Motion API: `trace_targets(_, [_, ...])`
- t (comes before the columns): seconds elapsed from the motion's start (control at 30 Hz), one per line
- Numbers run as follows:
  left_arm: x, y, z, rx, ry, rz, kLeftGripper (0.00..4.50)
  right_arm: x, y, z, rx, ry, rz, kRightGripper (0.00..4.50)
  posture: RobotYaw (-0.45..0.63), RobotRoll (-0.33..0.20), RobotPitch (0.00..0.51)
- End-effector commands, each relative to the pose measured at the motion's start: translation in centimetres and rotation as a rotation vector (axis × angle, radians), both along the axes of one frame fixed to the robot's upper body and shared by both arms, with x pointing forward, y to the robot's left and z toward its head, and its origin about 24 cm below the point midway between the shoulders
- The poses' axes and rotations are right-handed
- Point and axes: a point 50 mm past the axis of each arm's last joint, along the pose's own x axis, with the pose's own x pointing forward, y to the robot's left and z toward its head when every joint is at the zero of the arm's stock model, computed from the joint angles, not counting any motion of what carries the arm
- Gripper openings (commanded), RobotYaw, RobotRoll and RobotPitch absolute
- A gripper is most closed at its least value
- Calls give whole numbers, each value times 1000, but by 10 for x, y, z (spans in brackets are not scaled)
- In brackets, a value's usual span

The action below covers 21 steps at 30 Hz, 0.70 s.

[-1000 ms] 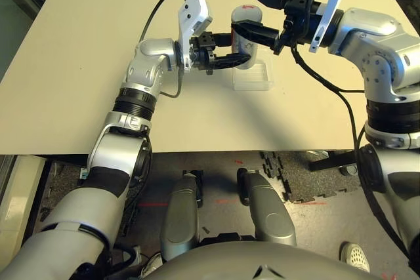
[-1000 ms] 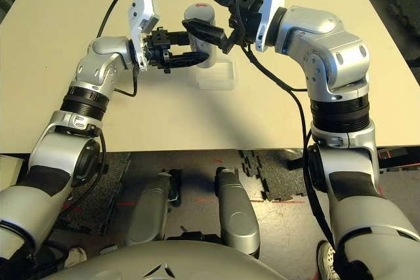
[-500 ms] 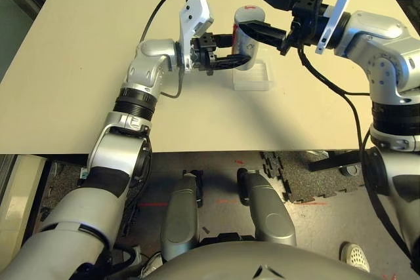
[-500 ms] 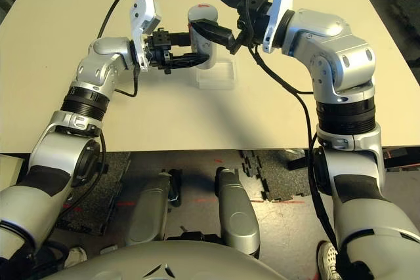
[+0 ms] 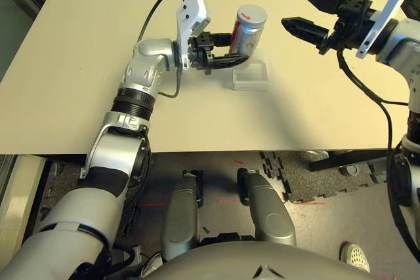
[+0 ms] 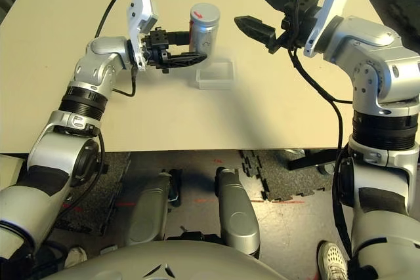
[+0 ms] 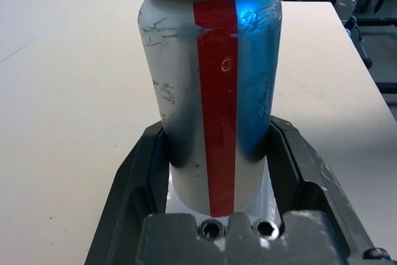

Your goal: Pour the medicine from the bottle into the box.

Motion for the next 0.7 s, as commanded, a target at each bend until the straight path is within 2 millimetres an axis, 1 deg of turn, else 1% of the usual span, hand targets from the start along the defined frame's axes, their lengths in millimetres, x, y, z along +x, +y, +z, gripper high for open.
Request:
trace_targets(0.03, [1,-2,3,3,-13,-7,2474,-8,12,8,31,-8,66,4500,-147,0,200])
trace_targets(0.13, [1,-4,4,0,-13,-11,2474,-7,26,11,47,-14,108,4500,-146,0,201])
trace_targets(0.2, [1,-5,4,-2,-13,-14,2474,-6,32,13,55,-17,124,4500,-146,0,201])
trace_targets(0.3, [1,-6,4,-3,-13,-19,2474,2,41,14,59,-24,122,4500,-143,0,200])
trace_targets(0.43, [0,-7,4,-5,-13,-21,2473,11,47,13,43,-29,111,4500,-136,0,199])
trace_targets(0.7, [-1,-8,3,-11,-14,-22,2473,19,55,8,19,-20,117,4500,-125,0,199])
